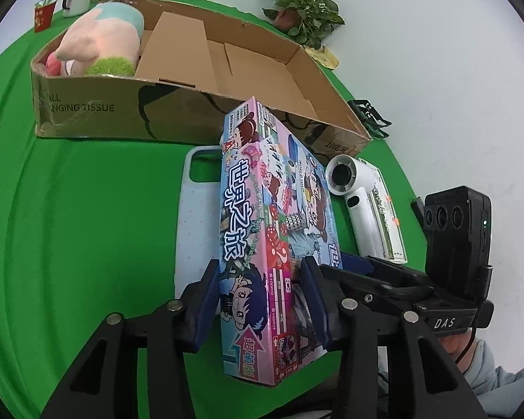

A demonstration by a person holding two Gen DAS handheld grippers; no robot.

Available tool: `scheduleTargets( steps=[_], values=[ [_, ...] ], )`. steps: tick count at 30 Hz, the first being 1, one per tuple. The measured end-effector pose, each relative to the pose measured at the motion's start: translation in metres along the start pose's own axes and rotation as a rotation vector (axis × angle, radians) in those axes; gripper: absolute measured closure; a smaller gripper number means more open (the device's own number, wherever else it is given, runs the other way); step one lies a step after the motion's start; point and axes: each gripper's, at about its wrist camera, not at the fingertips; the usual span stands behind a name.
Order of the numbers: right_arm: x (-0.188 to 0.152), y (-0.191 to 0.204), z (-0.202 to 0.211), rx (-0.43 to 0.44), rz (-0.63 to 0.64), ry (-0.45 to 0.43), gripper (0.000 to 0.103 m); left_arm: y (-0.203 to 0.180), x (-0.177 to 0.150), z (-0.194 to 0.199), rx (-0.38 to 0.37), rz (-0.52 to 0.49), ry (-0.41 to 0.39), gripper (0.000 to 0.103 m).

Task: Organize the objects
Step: 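Lift the board game box upright with the left gripper, then carry the board game over the cardboard box and lower it flat inside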

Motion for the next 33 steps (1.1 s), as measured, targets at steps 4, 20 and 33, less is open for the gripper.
scheduleTargets(
  steps=[4,20,33],
  values=[
    [-0.001,0.001,0.002,-0.014,-0.006,-0.026,0.024,-0.002,0.0,0.001,0.021,-0.023,-0.001,0.059],
    [0.013,0.041,0.04,-0.059,0.094,-0.219,0.038,-0.027,0.033,0.042,0.062,-0.092,-0.141,0.059],
    [0.066,0.059,0.062,-0.076,0.134,-0.328,0.038,-0.034,0.112,0.045,0.05,-0.134,-0.212,0.059]
  ],
)
Point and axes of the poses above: each gripper's, at about its wrist camera, not at the fingertips, and z roughly against the way its jaws point, y to its left, x to its top, and after that the axes turned 14 degrees about -z, right-handed
